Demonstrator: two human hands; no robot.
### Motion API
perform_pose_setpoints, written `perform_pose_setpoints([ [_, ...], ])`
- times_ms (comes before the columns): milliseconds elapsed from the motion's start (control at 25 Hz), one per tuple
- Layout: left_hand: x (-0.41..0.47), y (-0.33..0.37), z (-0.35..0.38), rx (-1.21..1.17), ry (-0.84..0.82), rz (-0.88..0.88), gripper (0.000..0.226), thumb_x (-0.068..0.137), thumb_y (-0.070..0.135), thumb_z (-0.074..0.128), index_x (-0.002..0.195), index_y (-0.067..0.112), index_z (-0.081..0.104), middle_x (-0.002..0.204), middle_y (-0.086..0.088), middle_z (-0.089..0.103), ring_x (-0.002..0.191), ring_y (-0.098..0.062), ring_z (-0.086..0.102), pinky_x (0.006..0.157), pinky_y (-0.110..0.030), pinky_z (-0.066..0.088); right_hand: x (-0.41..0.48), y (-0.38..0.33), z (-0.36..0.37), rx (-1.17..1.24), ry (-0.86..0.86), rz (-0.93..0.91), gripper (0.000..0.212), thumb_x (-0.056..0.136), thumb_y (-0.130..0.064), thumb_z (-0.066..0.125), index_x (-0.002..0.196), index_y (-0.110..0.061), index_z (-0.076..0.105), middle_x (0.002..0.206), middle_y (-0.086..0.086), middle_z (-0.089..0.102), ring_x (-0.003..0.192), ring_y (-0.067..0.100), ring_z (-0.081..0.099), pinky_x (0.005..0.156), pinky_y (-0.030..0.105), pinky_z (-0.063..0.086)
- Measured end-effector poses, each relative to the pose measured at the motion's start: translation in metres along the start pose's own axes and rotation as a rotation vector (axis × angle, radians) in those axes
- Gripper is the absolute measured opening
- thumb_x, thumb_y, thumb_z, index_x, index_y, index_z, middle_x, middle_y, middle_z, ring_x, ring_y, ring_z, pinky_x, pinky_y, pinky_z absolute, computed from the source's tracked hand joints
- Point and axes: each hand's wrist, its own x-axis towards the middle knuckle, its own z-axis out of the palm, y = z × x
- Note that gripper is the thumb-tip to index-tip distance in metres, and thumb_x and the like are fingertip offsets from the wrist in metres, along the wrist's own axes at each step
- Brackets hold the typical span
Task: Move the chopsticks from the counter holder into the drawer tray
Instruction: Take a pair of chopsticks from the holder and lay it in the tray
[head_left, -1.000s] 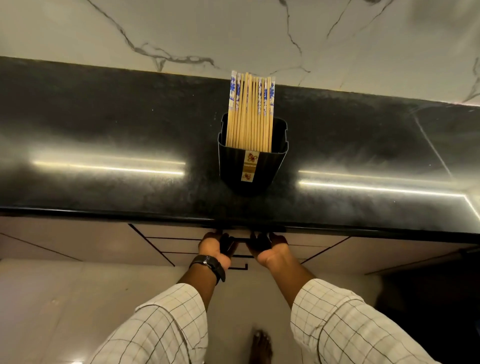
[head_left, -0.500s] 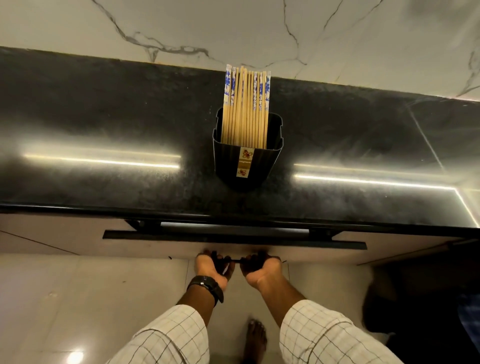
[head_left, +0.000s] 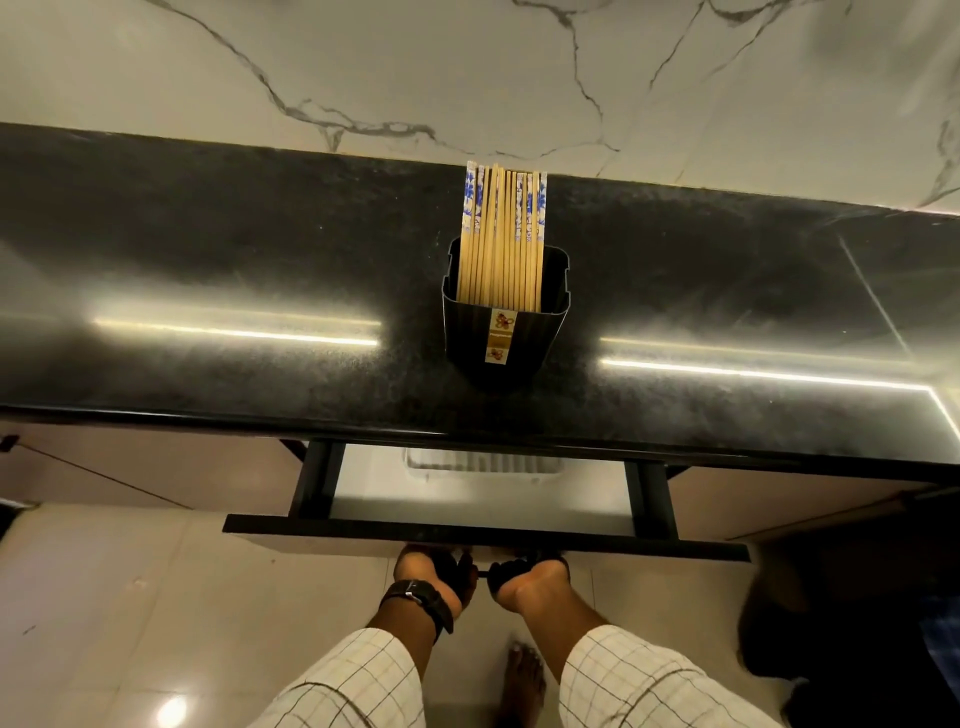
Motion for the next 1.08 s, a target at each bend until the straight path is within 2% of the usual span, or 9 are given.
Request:
perform_pose_setpoints([
  [120, -0.002, -0.001, -0.010, 0.042, -0.041, 0.029, 0.040, 0.097, 0.033, 0.057, 0.132, 0.015, 0.059, 0.133, -0.009, 0.065, 0.116, -0.034, 0.062, 0.104, -0.043, 0.048, 0.000, 0.001, -0.007, -0.022, -0.019, 0.030, 0.053, 0.106, -0.038, 0.040, 0.152, -0.012, 0.043, 0.155, 0.011, 0.047, 0.143, 0.031, 0.044, 0.120, 0.040, 0.033],
  [240, -0.014, -0.010, -0.018, 0.086, 0.007, 0.076, 0.032, 0.096, 0.035, 0.060, 0.120, 0.015, 0.062, 0.100, -0.008, 0.069, 0.091, -0.032, 0.064, 0.096, -0.041, 0.050, -0.002, 0.001, -0.021, -0.039, -0.015, 0.047, 0.052, 0.104, -0.039, 0.042, 0.149, -0.014, 0.045, 0.151, 0.011, 0.050, 0.141, 0.031, 0.047, 0.119, 0.040, 0.035],
  [360, -0.013, -0.020, -0.030, 0.124, 0.025, 0.130, 0.031, 0.096, 0.040, 0.057, 0.110, 0.013, 0.062, 0.087, -0.007, 0.065, 0.085, -0.029, 0.062, 0.088, -0.038, 0.051, -0.002, 0.000, -0.039, -0.127, -0.029, 0.080, 0.042, 0.101, -0.040, 0.050, 0.133, -0.014, 0.059, 0.116, 0.009, 0.066, 0.114, 0.027, 0.060, 0.112, 0.038, 0.044],
  [520, -0.012, -0.028, -0.047, 0.225, 0.019, 0.168, 0.036, 0.099, 0.037, 0.047, 0.079, 0.009, 0.057, 0.054, -0.008, 0.054, 0.064, -0.026, 0.053, 0.065, -0.033, 0.048, -0.001, -0.007, -0.058, -0.260, -0.110, 0.072, 0.030, 0.100, -0.036, 0.049, 0.095, -0.010, 0.062, 0.086, 0.010, 0.063, 0.087, 0.027, 0.062, 0.108, 0.037, 0.045],
  [680, -0.017, -0.027, -0.062, 0.279, -0.064, 0.207, 0.030, 0.101, 0.032, 0.050, 0.087, 0.009, 0.061, 0.063, -0.007, 0.053, 0.065, -0.026, 0.057, 0.072, -0.040, 0.054, -0.002, -0.007, -0.068, -0.320, -0.186, 0.027, 0.037, 0.105, -0.033, 0.037, 0.091, -0.011, 0.062, 0.088, 0.012, 0.062, 0.086, 0.029, 0.058, 0.108, 0.038, 0.043],
  [840, -0.020, -0.028, -0.077, 0.354, -0.088, 0.251, 0.021, 0.099, 0.024, 0.051, 0.098, 0.009, 0.065, 0.067, -0.010, 0.065, 0.072, -0.027, 0.064, 0.084, -0.047, 0.057, -0.003, -0.002, -0.085, -0.269, -0.294, -0.017, 0.035, 0.108, -0.027, 0.033, 0.117, -0.011, 0.063, 0.109, 0.017, 0.067, 0.095, 0.033, 0.063, 0.109, 0.045, 0.045],
  [920, -0.025, -0.029, -0.083, 0.331, -0.110, 0.267, 0.025, 0.099, 0.024, 0.052, 0.111, 0.007, 0.065, 0.089, -0.016, 0.071, 0.085, -0.032, 0.066, 0.093, -0.052, 0.056, -0.004, 0.000, -0.096, -0.270, -0.313, -0.034, 0.033, 0.107, -0.024, 0.036, 0.124, -0.011, 0.062, 0.119, 0.018, 0.066, 0.105, 0.033, 0.061, 0.111, 0.046, 0.044],
  [1000, -0.035, -0.030, -0.087, 0.316, -0.132, 0.271, 0.030, 0.099, 0.024, 0.053, 0.121, 0.007, 0.064, 0.116, -0.022, 0.068, 0.102, -0.039, 0.065, 0.095, -0.054, 0.055, -0.007, 0.001, -0.104, -0.289, -0.322, -0.061, 0.030, 0.106, -0.022, 0.038, 0.122, -0.011, 0.062, 0.108, 0.017, 0.067, 0.092, 0.030, 0.063, 0.112, 0.045, 0.044],
  [1080, -0.047, -0.031, -0.093, 0.306, -0.128, 0.278, 0.029, 0.098, 0.024, 0.053, 0.121, 0.008, 0.063, 0.123, -0.024, 0.064, 0.108, -0.042, 0.062, 0.089, -0.054, 0.057, -0.010, 0.002, -0.112, -0.326, -0.295, -0.082, 0.028, 0.106, -0.021, 0.040, 0.120, -0.011, 0.062, 0.102, 0.016, 0.065, 0.082, 0.029, 0.061, 0.112, 0.044, 0.043],
])
